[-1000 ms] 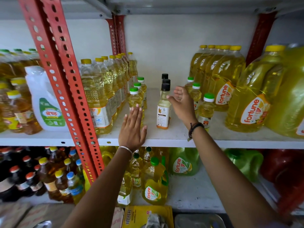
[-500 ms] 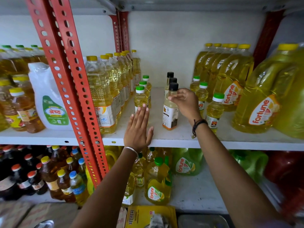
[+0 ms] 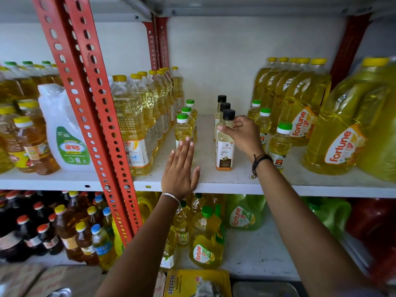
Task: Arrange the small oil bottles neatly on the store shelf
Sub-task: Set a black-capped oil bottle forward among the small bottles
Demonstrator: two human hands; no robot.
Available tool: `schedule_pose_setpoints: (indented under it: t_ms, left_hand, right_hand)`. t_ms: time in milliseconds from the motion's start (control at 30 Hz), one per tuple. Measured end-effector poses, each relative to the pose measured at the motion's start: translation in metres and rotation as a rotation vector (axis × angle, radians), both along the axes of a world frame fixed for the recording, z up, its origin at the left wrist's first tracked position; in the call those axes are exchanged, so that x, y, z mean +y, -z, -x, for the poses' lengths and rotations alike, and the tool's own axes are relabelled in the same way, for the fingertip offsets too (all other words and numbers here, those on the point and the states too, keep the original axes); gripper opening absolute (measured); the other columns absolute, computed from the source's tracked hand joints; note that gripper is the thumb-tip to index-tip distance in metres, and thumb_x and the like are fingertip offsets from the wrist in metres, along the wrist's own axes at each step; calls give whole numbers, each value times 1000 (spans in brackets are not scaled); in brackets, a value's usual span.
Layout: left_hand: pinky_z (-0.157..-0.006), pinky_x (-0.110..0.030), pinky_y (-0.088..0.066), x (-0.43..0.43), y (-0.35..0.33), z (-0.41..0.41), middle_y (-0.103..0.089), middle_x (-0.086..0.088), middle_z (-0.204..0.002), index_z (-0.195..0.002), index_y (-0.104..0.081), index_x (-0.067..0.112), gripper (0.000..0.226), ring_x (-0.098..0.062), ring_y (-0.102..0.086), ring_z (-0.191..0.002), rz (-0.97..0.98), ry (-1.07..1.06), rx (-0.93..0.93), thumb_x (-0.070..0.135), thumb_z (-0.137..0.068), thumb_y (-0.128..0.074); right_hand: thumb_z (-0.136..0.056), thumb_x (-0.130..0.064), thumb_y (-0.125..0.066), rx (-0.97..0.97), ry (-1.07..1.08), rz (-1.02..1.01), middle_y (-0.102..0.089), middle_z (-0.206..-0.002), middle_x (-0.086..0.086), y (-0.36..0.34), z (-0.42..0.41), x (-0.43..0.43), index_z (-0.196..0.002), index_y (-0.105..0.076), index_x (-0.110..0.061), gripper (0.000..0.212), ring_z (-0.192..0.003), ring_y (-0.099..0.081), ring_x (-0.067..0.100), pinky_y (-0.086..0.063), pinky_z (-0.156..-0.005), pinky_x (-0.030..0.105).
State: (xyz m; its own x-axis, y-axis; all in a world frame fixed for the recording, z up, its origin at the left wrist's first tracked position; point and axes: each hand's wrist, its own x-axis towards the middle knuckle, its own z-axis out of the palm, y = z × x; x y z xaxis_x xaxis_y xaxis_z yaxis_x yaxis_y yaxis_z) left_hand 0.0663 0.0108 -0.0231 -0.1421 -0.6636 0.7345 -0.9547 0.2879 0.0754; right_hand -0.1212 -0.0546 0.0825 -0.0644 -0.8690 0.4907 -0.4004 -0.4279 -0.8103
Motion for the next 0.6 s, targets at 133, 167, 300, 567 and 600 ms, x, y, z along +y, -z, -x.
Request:
schedule_pose_setpoints:
  t_ms: [133, 167, 300, 567, 600]
  left_hand:
    - [-118, -36, -3, 0, 0, 0, -11, -9, -158, -151, -17, 5, 65, -21, -7, -147, 3, 2, -2, 39, -97, -28]
    - [-118, -36, -3, 0, 0, 0, -11, -9, -158, -150, -18, 5, 65, -21, -7, -147, 2, 3, -1, 39, -96, -28]
    - [-118, -36, -3, -1, 0, 0, -12, -9, -158, -150, -19, 4, 65, -21, -8, -147, 3, 6, 1, 39, -96, -29]
    - [-118, -35, -2, -2, 1, -1, -11, -8, -159, -151, -14, 7, 65, -21, -7, -148, 1, 10, -1, 39, -97, -28]
    - [-118, -35, -2, -2, 1, -1, -11, -8, -159, -151, -14, 7, 65, -21, -7, -148, -1, 8, 0, 39, -97, -28]
  right_hand:
    - [-75, -28, -76, -130, -81, 14, -70, -105, 8, -2, 0, 2, -105, -64, -11, 37, -97, -66, 20, -55, -86, 38]
    - [-76, -26, -76, -162, -92, 37, -71, -105, 10, -3, -1, 4, -107, -64, -10, 36, -96, -67, 21, -55, -86, 38]
    - [-79, -19, -73, -188, -103, 70, -72, -100, 10, -10, -3, 6, -107, -66, -8, 32, -91, -69, 18, -55, -81, 29]
    - [-77, -13, -74, -225, -101, 65, -70, -92, 2, -16, -2, 14, -106, -68, -5, 31, -77, -66, 7, -51, -66, 9]
    - [-77, -13, -74, -225, -102, 64, -70, -92, 2, -16, -3, 16, -106, -68, -5, 31, -78, -66, 8, -53, -69, 12]
